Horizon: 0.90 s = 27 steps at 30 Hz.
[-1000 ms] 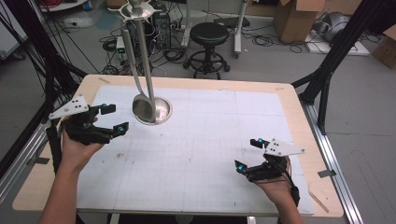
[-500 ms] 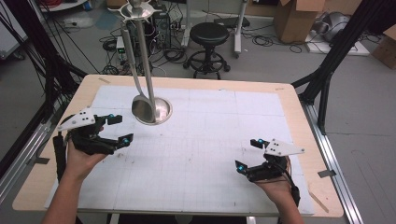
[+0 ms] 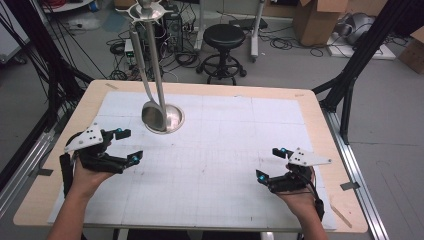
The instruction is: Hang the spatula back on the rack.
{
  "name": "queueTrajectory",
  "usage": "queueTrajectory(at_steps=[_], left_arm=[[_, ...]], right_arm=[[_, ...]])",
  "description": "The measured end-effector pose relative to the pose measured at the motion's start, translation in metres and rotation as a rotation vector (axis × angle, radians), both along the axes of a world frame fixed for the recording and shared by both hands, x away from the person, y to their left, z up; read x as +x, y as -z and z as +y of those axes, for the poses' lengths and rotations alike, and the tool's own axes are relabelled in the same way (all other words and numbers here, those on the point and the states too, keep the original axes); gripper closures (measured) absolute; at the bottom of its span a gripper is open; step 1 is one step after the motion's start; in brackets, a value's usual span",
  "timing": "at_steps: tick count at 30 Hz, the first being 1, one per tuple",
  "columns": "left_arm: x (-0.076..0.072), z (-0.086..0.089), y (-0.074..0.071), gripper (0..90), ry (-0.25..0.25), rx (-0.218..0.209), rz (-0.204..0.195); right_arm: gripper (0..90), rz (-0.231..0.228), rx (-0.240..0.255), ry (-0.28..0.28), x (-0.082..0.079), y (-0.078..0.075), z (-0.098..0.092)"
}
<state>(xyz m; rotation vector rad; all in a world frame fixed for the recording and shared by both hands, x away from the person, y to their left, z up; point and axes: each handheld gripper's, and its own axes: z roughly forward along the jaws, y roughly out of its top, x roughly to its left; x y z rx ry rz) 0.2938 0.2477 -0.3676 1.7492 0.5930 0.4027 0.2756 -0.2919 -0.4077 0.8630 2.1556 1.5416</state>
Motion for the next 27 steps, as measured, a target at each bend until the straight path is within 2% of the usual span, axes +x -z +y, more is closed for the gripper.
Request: queueTrajectory(at_steps=[15, 24, 27], left_arm=[[-0.0002, -0.0005, 0.0005, 12.2, 0.006, -0.027, -0.007], [0.0006, -0.0013, 0.0009, 12.3, 0.002, -0.03, -0.007], [0.003, -0.0023, 0.0026, 12.3, 0.004, -0.024, -0.001]], right_arm=[[0.3, -0.005, -0.008, -0.005, -0.0007, -0.0005, 0.0016], [0.2, 0.004, -0.007, -0.005, -0.0022, -0.0009, 0.0026], [0.2, -0.005, -0.007, -0.007, -0.0035, -0.0019, 0.0029]])
